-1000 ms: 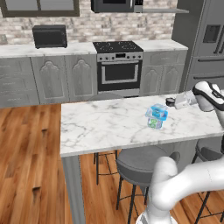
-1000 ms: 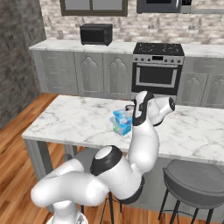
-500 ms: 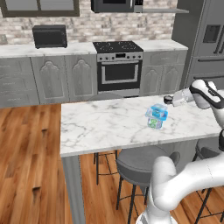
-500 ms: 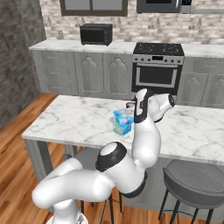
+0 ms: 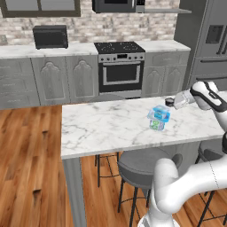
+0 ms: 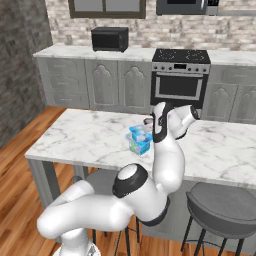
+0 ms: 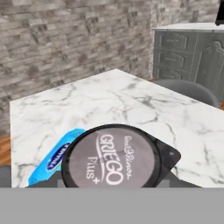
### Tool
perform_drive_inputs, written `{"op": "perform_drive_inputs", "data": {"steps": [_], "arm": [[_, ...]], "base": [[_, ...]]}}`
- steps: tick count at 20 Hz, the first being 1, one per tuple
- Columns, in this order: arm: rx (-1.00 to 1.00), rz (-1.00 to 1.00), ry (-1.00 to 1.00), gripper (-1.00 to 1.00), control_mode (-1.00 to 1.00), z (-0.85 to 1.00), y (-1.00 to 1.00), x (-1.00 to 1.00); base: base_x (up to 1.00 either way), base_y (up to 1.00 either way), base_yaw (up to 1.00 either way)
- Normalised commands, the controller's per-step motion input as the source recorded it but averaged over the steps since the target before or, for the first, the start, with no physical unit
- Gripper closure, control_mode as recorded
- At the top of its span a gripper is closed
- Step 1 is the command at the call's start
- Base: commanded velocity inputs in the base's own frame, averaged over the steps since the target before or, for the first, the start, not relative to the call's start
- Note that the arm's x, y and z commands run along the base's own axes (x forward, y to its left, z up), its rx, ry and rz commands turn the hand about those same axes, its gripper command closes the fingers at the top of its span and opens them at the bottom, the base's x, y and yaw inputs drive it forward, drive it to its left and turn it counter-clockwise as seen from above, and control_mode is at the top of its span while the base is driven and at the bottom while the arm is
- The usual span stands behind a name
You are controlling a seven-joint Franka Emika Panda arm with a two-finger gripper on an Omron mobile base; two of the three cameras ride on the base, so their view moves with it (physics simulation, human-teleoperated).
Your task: Stack the yogurt containers by placing the smaller containers on top of the larger containers.
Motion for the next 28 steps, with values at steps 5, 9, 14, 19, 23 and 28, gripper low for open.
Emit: {"op": "perform_drive_inputs", "data": {"steps": [5, 9, 14, 19, 23, 28], "arm": [[0.0, 0.0, 0.0, 1.0, -1.0, -0.01, 0.1, 0.0], [0.0, 0.0, 0.0, 1.0, -1.0, 0.0, 0.02, 0.0], [0.0, 0.0, 0.0, 1.0, -1.0, -0.07, 0.02, 0.0], [0.0, 0.0, 0.0, 1.0, -1.0, -0.04, 0.08, 0.0], [0.0, 0.0, 0.0, 1.0, -1.0, -0.02, 0.12, 0.0], [0.0, 0.0, 0.0, 1.0, -1.0, -0.02, 0.12, 0.0]], "base": [[0.0, 0.0, 0.0], [0.0, 0.0, 0.0], [0.0, 0.0, 0.0], [0.0, 0.0, 0.0], [0.0, 0.0, 0.0], [0.0, 0.0, 0.0]]}}
